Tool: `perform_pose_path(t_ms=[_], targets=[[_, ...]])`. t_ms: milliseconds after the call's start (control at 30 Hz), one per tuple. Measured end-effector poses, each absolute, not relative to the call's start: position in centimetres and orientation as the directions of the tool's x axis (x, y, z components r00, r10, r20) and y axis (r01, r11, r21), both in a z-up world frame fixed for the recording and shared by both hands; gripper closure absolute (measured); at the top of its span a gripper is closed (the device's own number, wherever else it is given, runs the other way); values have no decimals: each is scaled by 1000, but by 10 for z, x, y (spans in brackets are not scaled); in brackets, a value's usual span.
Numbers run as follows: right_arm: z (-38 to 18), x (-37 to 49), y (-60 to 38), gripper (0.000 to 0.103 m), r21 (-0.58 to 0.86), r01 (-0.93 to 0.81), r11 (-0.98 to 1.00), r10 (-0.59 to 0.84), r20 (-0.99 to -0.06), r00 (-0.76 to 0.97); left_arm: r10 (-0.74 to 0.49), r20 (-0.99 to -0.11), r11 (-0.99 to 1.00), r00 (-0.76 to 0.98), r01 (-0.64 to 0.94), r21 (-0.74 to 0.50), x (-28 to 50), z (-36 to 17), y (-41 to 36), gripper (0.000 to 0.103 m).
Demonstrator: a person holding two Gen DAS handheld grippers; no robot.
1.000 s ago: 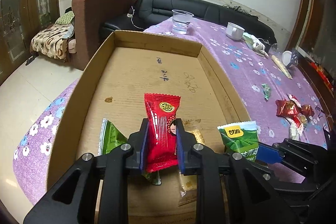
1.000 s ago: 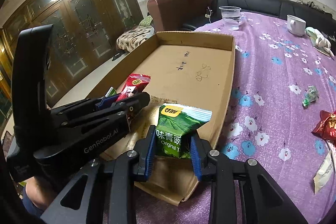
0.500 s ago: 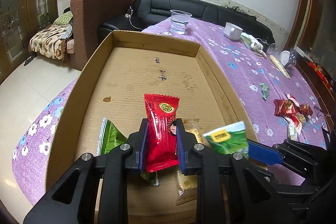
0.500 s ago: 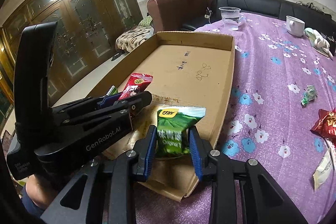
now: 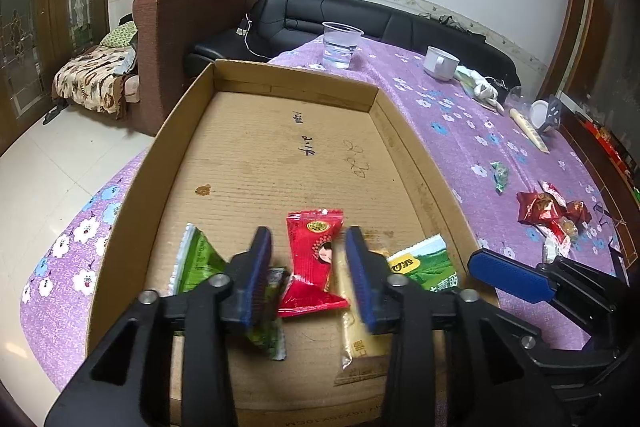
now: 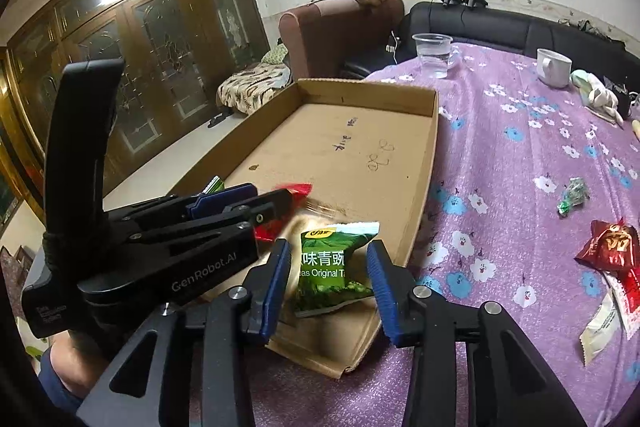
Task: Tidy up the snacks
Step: 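Carry both packets into the cardboard box and open both grippers, then move both grippers back over the remaining snacks on the table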
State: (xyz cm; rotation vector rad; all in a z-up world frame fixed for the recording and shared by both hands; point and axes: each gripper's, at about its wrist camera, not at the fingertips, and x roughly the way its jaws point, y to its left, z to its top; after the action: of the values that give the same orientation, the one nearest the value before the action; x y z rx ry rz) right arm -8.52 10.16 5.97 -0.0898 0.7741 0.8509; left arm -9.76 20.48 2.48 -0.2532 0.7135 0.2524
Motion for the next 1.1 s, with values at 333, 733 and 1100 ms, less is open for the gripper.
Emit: perform_pose_path(t_ms=[333,733,1100], targets=[[68,-86,94,57,232,-690,685,654,-612,444,137,-665,938,734,-313,-152,-98,25,206,58],[85,-67,62,56,343,-585,735,648,-610,457,135,-651,935,747,-313,-165,-100,28,207,58],[100,-43,-16,56,382,-494,781,616,-600,510,123,-630,950,767,-274,-148,-107,51,184,58]])
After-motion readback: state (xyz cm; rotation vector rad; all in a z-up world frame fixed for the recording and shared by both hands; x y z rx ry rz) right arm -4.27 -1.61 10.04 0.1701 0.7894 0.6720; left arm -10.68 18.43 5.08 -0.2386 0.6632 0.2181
